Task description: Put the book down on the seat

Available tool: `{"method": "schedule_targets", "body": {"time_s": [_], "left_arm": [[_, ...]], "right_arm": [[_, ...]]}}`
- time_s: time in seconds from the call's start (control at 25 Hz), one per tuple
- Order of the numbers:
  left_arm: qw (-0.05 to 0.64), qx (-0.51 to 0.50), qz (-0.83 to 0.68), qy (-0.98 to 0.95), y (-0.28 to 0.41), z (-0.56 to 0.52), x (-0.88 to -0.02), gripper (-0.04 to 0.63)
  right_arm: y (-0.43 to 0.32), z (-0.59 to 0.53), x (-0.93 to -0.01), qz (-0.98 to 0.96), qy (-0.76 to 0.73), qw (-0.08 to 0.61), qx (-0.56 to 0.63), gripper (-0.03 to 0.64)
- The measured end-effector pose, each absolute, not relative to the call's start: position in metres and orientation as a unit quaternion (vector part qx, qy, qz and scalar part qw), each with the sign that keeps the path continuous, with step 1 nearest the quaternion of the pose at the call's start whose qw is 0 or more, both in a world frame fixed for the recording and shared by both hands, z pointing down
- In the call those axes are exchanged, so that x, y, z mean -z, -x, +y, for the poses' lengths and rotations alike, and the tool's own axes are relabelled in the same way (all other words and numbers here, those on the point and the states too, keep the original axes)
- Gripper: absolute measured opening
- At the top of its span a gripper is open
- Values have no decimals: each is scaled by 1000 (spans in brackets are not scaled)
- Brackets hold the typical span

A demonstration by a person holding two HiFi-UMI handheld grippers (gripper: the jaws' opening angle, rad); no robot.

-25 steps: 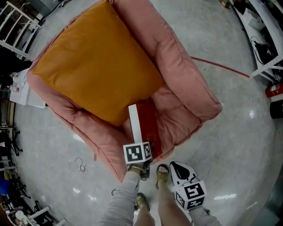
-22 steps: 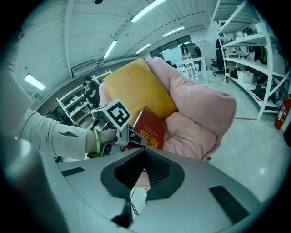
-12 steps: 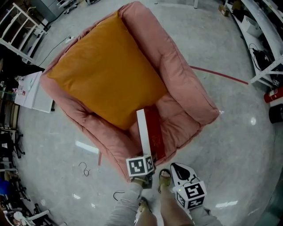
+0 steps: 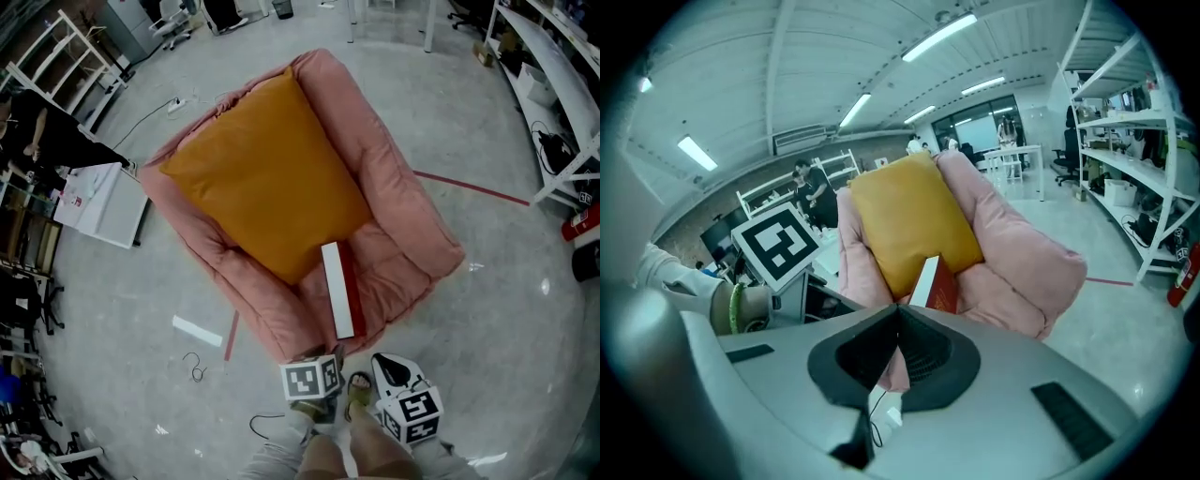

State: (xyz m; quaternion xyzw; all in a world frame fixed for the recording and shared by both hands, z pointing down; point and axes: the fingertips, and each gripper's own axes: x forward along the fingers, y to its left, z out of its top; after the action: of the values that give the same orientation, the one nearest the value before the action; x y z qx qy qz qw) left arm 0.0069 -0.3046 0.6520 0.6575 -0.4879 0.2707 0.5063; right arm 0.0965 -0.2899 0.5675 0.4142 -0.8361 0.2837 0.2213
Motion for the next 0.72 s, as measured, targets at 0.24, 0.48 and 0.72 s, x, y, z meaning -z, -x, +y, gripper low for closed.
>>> {"method": "schedule_targets", "body": {"time_s": [0.24,0.48,0.72], "left_arm": [[499,-226,-494,-675,-6,-288,-605,80],[481,-189,-487,-704,-15,-269,-562,21],[443,-199,-483,-729,-17,-256,-538,8]], "right_arm": [[-95,-280,-545,-844,-410,224,-262,5],[-97,-270,-531,-851,-406,225,-245,5],[-91,-262,-516,-858,-401,218,-236,5]]}}
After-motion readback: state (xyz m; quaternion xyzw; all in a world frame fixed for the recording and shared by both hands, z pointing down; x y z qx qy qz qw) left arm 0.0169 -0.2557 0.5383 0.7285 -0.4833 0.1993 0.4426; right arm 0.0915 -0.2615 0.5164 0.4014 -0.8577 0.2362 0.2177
